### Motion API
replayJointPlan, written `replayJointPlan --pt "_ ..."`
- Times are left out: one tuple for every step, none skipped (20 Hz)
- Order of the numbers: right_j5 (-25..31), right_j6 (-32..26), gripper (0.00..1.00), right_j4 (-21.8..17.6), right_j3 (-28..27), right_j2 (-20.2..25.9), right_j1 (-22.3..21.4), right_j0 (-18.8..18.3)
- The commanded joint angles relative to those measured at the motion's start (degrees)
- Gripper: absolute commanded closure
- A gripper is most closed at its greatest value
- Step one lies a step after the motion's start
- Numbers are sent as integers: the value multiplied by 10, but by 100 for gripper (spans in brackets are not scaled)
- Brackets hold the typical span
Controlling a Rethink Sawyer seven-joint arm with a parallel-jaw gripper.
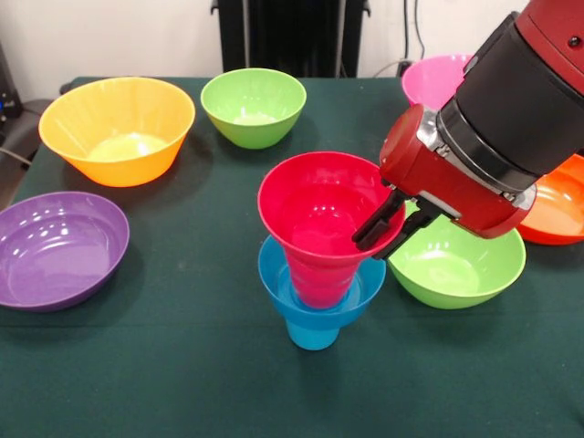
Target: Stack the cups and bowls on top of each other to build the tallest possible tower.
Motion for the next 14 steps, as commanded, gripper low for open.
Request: replayJointPlan --pt "-27 85 100 -41 70 62 -6 14" --pt "-25 86 100 -38 61 58 -2 9" --pt "-29 84 100 -39 65 59 -3 10" --pt "-32 84 100 -38 64 60 -1 8" --pt "-36 82 100 -39 68 62 -2 9" --pt "-31 83 100 -35 55 57 3 2" --pt "-32 81 100 -36 57 58 2 3" --pt "-28 83 100 -33 50 55 5 0" --pt "-29 82 100 -34 53 56 4 1" --pt "-26 82 100 -32 46 54 7 -3" --pt "-29 81 100 -33 49 55 6 -2" --pt "-29 81 100 -32 47 55 7 -3" --pt "-31 79 100 -33 50 56 7 -3" --pt "-34 78 100 -34 52 58 7 -2"
